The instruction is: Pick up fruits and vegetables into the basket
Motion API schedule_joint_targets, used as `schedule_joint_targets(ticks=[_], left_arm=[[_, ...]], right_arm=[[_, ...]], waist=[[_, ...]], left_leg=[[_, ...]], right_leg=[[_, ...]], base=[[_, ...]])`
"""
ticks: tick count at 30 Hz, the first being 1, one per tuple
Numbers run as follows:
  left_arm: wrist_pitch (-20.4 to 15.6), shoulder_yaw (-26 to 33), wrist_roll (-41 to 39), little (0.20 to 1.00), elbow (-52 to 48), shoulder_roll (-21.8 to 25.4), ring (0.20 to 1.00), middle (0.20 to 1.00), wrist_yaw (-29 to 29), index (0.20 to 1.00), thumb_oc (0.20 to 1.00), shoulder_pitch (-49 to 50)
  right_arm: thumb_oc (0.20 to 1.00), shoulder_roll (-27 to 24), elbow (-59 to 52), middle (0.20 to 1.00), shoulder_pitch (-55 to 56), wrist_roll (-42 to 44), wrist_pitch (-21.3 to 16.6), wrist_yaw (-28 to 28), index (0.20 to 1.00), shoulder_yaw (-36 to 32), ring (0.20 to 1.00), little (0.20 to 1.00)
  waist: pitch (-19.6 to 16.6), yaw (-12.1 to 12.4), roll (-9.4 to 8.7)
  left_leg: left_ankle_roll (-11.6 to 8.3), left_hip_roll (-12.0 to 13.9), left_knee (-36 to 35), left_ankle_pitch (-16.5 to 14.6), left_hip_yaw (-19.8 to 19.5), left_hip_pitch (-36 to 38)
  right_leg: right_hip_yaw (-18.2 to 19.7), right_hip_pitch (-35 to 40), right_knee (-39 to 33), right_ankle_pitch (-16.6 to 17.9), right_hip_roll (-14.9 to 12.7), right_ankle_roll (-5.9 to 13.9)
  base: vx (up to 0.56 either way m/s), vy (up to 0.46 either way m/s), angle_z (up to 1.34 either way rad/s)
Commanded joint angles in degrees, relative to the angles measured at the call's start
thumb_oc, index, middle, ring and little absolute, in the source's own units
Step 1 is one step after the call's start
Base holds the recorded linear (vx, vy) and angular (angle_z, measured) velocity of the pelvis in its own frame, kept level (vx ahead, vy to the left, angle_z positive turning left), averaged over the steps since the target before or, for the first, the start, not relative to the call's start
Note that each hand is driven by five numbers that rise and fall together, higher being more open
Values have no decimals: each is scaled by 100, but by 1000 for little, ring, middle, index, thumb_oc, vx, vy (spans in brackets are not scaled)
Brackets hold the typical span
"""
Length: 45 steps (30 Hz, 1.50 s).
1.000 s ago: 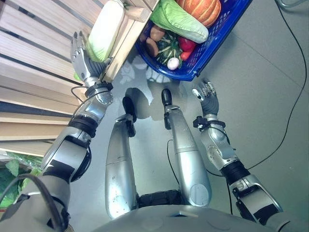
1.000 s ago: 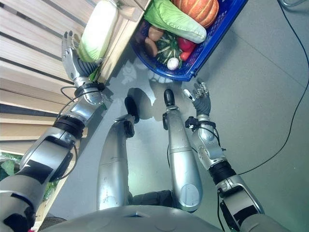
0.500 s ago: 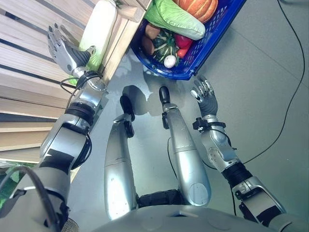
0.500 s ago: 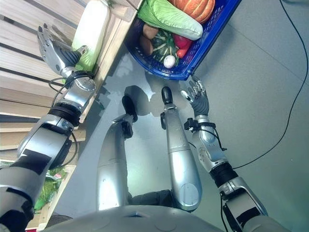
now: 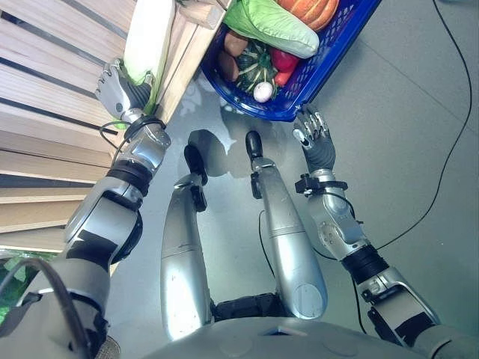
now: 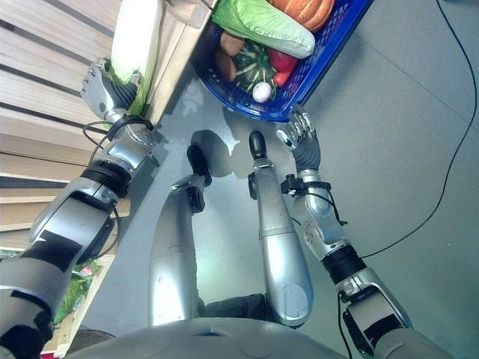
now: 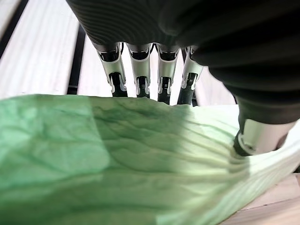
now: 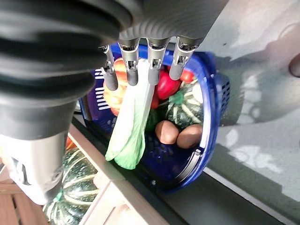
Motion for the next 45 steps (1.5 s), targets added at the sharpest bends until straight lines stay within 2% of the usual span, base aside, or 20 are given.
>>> schedule_joint_targets(ticks=[1,9,14,20,25,26,28,29,31,34,41,45], left_arm=[[87,122,45,200,277,129,200,200,-93,200,200,82],[113,110,16,200,411,116,200,200,-85,200,200,4],[-7,183,-41,200,304,95,200,200,78,200,200,90],[-533,425,309,200,-112,178,200,200,476,200,200,340],[-934,665,543,200,-569,355,200,200,742,200,200,791],[-1134,786,743,200,-698,447,200,200,737,200,200,993],[-1180,799,749,200,-737,470,200,200,764,200,200,1038],[-1385,983,1012,200,-1098,506,200,200,849,200,200,1473],[-1465,1050,1159,200,-1272,515,200,200,897,200,200,1673],[-1654,1216,1533,200,-1909,629,200,200,846,200,200,2371],[-1608,1400,2071,200,-2901,674,200,200,642,200,200,3308],[-1697,1457,2324,200,-3393,701,200,200,320,200,200,3908]], right_arm=[[1000,94,-516,1000,246,63,-139,11,1000,118,1000,1000],[1000,119,-508,1000,209,82,-146,50,1000,168,1000,1000],[1000,146,-531,1000,223,91,-160,44,1000,206,1000,1000],[1000,163,-637,1000,338,90,-237,116,1000,198,1000,1000],[1000,129,-786,1000,548,64,-278,245,1000,123,1000,1000],[1000,103,-827,1000,653,68,-310,280,1000,87,1000,1000],[1000,101,-832,1000,677,67,-322,297,1000,79,1000,1000],[1000,55,-970,1000,850,60,-265,333,1000,-6,1000,1000],[1000,37,-1032,1000,924,46,-246,343,1000,-44,1000,1000],[1000,12,-1101,1000,1106,125,-211,418,1000,-200,1000,1000],[1000,-1,-1182,1000,1334,170,-124,580,1000,-430,1000,1000],[1000,-48,-1254,1000,1616,155,-42,704,1000,-578,1000,1000]], waist=[[-313,108,-195],[-313,106,-197],[-313,137,-181],[-313,203,-161],[-313,296,-124],[-313,330,-112],[-313,339,-109],[-313,414,-79],[-313,449,-63],[-313,584,-2],[-366,752,55],[-791,836,100]], left_leg=[[291,-301,-289,215,353,-132],[283,-266,-253,235,362,-214],[277,-259,-256,248,350,-225],[252,-277,-383,252,299,30],[217,-337,-673,339,229,537],[204,-356,-800,358,211,762],[203,-358,-840,369,209,815],[190,-408,-1061,427,151,1180],[200,-426,-1166,442,120,1363],[195,-508,-1486,497,-39,1971],[189,-597,-2255,708,-294,3053],[172,-620,-2992,885,-497,3672]], right_leg=[[-496,145,-357,417,160,6],[-532,53,-296,420,131,6],[-553,49,-296,418,119,5],[-560,302,-419,393,123,15],[-586,873,-796,446,104,34],[-608,1117,-941,454,89,39],[-613,1171,-977,459,85,41],[-645,1585,-1227,484,64,37],[-650,1767,-1325,485,53,37],[-635,2425,-1673,488,34,27],[-659,3566,-2434,596,-11,15],[-693,4231,-3117,758,-59,45]], base=[[0,0,0],[0,0,0],[0,0,0],[0,0,0],[0,0,0],[0,0,0],[8,9,11],[11,17,15],[17,19,7],[19,18,9],[57,8,14],[99,22,9]])
